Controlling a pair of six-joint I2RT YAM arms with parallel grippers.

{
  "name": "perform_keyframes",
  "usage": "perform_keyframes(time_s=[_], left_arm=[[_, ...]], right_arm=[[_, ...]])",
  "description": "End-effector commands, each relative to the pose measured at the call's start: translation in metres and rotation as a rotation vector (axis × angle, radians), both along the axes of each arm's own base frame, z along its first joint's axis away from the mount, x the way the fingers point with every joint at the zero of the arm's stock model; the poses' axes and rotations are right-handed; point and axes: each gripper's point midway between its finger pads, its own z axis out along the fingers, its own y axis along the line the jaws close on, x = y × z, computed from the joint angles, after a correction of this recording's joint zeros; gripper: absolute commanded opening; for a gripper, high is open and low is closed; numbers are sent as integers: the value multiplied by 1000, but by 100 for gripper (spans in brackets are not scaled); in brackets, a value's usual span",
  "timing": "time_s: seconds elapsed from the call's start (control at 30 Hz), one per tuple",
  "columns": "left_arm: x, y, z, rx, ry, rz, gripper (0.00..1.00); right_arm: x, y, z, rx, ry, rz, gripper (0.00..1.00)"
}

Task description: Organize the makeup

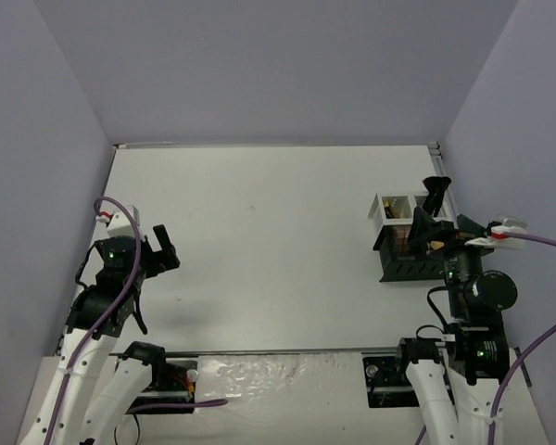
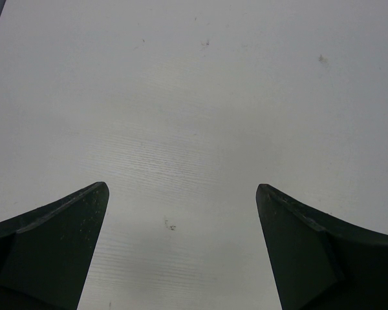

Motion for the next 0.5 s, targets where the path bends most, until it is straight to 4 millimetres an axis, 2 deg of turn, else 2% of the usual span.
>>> perform_keyframes(time_s=[0.0,0.07,0.2,0.47], left_arm=[[10,2,15,-3,-51,17,97],[9,2,15,-2,-52,18,97],[9,2,16,-1,-53,17,97],[9,1,14,-4,-47,13,97]], right_arm=[[-6,3,-33,4,181,15,100],[-12,-1,-39,20,214,-9,100],[-27,2,-36,45,193,3,100],[-46,-1,-27,62,159,-21,100]])
